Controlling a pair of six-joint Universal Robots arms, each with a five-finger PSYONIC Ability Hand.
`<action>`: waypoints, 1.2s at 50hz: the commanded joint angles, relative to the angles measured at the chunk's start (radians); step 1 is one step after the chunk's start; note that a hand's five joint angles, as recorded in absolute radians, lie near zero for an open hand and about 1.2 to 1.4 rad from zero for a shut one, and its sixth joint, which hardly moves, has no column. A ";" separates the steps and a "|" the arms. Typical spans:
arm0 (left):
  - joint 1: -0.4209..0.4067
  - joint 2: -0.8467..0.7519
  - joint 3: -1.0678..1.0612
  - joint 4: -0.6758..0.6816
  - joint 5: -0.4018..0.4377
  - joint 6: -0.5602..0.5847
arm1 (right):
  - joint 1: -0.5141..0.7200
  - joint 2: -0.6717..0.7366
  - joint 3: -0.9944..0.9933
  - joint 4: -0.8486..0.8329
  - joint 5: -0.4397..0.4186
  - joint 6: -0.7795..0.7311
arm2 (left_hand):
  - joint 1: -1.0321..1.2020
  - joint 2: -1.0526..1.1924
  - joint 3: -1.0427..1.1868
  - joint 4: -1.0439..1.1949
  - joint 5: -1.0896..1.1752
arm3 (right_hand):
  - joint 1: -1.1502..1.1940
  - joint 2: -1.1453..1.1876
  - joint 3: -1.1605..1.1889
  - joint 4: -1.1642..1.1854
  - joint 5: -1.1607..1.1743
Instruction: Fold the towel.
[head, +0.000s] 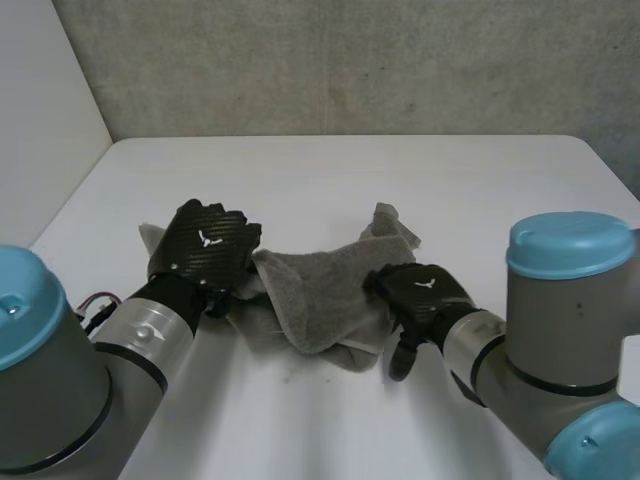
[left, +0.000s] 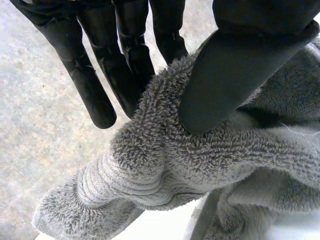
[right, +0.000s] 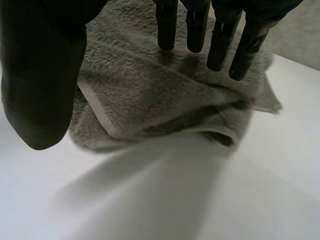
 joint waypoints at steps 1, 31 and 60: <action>-0.003 0.068 0.003 -0.003 -0.001 -0.006 | 0.050 0.185 -0.140 -0.060 0.004 0.012 | 0.215 0.183 0.183 0.179 0.214 | -0.043 -0.061 -0.052 -0.060 -0.037; 0.060 0.153 0.012 -0.006 -0.002 -0.103 | -0.174 -0.235 -0.403 0.567 -0.039 -0.459 | 0.215 0.183 0.183 0.179 0.214 | 1.166 1.148 1.157 1.149 1.172; 0.107 -0.107 0.464 0.470 -0.276 -0.207 | -0.225 0.062 -0.759 -0.243 -0.182 -0.350 | 0.215 0.183 0.183 0.179 0.214 | 1.166 1.148 1.157 1.149 1.172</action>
